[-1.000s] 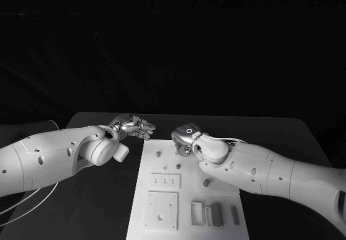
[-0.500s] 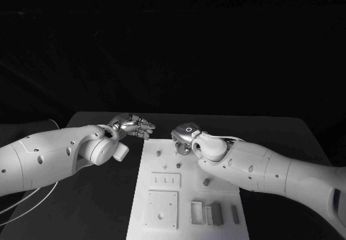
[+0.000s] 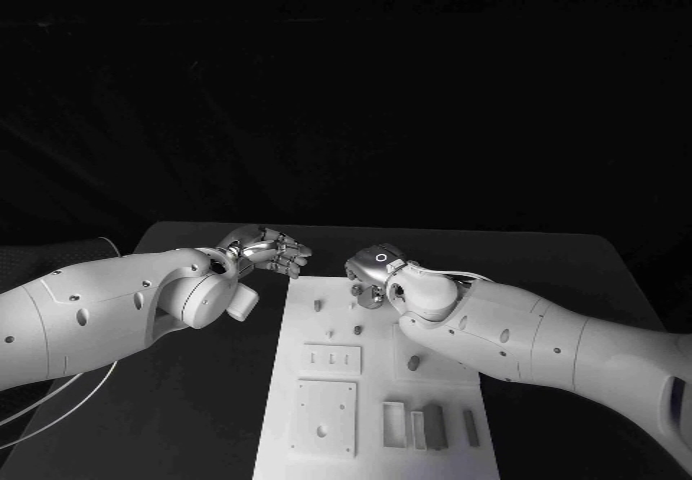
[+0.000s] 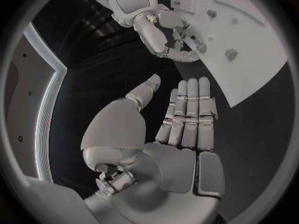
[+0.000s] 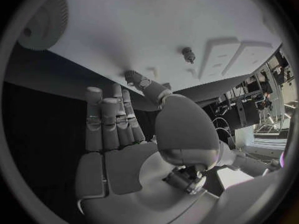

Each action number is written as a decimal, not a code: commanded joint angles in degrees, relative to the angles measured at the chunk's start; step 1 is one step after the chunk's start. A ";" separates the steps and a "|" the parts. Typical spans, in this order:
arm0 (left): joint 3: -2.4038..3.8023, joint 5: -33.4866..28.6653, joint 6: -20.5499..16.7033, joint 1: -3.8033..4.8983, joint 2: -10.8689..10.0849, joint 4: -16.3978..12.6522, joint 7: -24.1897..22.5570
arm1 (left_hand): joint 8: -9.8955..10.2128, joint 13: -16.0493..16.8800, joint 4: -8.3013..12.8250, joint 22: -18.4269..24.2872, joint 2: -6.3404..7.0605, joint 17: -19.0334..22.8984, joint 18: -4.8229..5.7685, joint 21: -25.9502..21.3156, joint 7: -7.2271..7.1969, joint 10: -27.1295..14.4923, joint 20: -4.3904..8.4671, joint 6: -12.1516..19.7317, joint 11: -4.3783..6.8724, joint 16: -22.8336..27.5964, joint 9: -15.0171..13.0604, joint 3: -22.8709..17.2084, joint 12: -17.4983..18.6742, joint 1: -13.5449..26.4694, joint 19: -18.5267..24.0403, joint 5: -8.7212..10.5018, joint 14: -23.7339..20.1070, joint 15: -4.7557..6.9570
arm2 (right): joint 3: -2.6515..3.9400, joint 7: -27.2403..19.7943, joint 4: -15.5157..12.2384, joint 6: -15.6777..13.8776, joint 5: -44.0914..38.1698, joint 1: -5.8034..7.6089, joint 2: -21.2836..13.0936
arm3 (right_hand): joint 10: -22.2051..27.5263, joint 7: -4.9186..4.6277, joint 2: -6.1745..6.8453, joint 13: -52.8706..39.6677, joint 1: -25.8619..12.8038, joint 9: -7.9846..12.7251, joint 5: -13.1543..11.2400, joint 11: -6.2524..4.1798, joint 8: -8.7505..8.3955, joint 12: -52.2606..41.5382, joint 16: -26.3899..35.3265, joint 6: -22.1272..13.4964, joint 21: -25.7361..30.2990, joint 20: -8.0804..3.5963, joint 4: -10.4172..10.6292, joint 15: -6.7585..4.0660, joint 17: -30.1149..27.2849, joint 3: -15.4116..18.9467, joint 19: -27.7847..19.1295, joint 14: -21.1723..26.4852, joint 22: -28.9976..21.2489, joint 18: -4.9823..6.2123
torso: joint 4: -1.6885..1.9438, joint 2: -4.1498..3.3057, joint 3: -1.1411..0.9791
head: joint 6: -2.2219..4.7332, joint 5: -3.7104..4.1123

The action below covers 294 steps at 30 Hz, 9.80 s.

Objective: Assemble the parts on the task board

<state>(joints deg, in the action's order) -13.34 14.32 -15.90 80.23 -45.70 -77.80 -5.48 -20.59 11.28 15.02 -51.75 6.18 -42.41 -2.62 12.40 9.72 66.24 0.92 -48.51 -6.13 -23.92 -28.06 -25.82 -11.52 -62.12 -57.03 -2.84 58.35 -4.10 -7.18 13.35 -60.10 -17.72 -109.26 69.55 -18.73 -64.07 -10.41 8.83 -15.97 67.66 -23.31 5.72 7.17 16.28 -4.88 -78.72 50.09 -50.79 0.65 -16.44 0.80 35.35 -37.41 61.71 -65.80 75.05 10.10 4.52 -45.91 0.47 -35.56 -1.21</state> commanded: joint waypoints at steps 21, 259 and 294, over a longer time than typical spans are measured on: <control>0.07 0.14 0.29 0.09 -1.20 0.58 -0.57 | 0.40 0.16 0.08 -0.10 -0.08 -0.20 -0.87 -0.43 0.00 0.41 0.46 -0.39 -0.14 0.34 0.04 -0.24 0.36 0.29 0.11 0.00 0.43 -0.16 | 1.96 -1.78 -11.83 -0.62 7.29 2.08 -11.66 | 0.35 0.90 3.36 0.20 -2.13 0.28 0.25 0.13 -0.02 0.44 0.07 -0.38 0.25 0.15 2.60 0.17 -0.31 -0.01 0.57 -0.06 0.35 4.90 | -0.37 0.14 -0.17 | 1.23 0.01; 0.05 0.19 1.15 0.14 -1.09 0.84 0.13 | 0.70 0.92 0.19 -0.40 -0.03 -1.38 -0.79 -0.86 0.03 0.50 0.47 -0.44 -0.18 1.46 -0.06 -0.40 1.04 0.23 0.02 0.00 0.73 -0.16 | 0.03 -2.59 -7.21 6.97 1.75 1.12 -1.45 | 8.29 2.28 1.14 2.83 -2.47 -0.80 0.29 1.20 0.60 -0.25 -2.26 -7.75 1.52 0.70 0.60 1.21 -3.48 6.86 -1.12 2.48 0.63 4.90 | -0.97 0.22 -0.51 | 0.76 -1.22; 0.03 0.25 0.89 0.28 -1.73 2.23 -0.08 | 0.71 1.04 0.26 -0.45 -0.04 -1.55 -0.80 -0.91 0.01 0.54 0.49 -0.48 -0.17 1.61 -0.09 -0.45 1.12 0.13 0.00 0.00 0.80 -0.15 | 2.46 -4.62 -16.61 2.54 8.68 1.25 -10.80 | 4.03 0.45 0.45 2.89 -2.72 -0.49 0.22 0.54 1.45 -1.84 -2.55 -6.04 0.86 -0.03 0.56 0.60 -3.60 6.28 0.24 0.87 0.74 4.90 | -1.33 0.34 -0.78 | 1.47 -1.62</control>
<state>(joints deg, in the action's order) -13.35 14.42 -15.47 80.43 -47.55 -75.57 -5.04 -20.14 12.24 15.17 -52.12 6.18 -43.90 -2.57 11.73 9.72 66.44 0.92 -48.51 -6.33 -22.59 -28.06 -25.97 -10.62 -62.12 -57.03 -2.84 58.86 -4.20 -4.74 10.18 -76.83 -15.31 -103.45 70.82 -29.64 -58.80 -9.55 9.72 -13.10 64.65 -23.87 5.77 7.14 17.62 -6.44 -81.16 44.15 -49.69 0.71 -15.57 1.43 31.83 -31.18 61.68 -64.46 75.05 9.30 3.22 -45.57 -0.23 -34.22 -2.84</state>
